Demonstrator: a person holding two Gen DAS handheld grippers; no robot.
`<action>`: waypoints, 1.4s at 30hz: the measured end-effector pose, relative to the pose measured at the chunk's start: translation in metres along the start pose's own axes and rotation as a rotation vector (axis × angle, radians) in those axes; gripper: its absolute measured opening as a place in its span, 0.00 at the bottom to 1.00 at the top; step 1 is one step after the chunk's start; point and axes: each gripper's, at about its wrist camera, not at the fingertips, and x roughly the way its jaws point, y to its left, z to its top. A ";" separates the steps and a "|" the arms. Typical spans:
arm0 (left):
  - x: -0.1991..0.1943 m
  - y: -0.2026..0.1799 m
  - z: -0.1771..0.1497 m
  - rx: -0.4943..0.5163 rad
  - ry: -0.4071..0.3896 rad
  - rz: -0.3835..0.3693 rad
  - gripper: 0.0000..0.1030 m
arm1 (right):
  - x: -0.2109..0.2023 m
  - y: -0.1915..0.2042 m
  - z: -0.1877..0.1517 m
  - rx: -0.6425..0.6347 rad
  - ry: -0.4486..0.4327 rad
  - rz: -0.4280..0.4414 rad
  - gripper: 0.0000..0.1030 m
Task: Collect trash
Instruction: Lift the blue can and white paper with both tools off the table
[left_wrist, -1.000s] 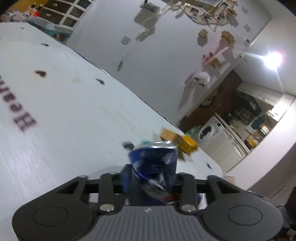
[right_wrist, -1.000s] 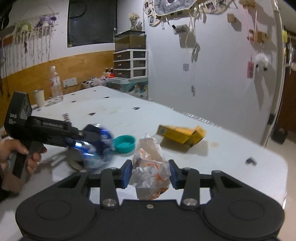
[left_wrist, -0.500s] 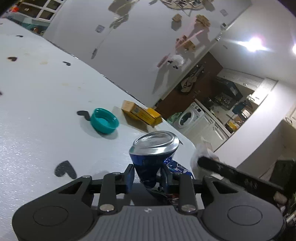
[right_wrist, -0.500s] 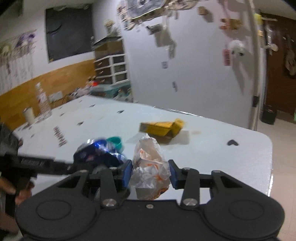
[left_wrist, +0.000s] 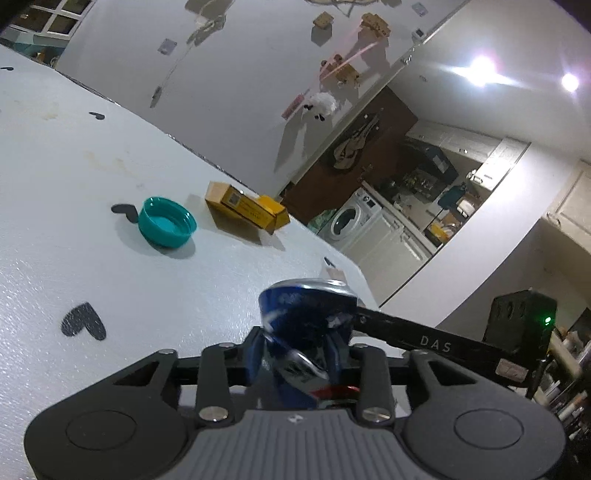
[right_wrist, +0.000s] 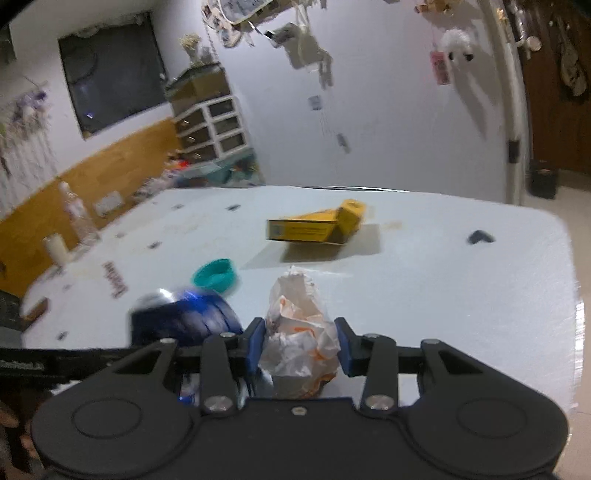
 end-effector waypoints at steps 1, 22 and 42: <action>0.002 -0.001 -0.001 0.004 0.005 0.007 0.45 | 0.001 0.003 0.000 -0.010 0.000 0.007 0.39; 0.003 0.000 -0.004 -0.052 0.015 -0.081 0.29 | -0.005 0.014 0.012 -0.051 -0.058 0.019 0.37; -0.013 -0.059 -0.017 0.391 -0.129 0.121 0.29 | -0.011 -0.006 0.005 0.098 -0.045 0.008 0.38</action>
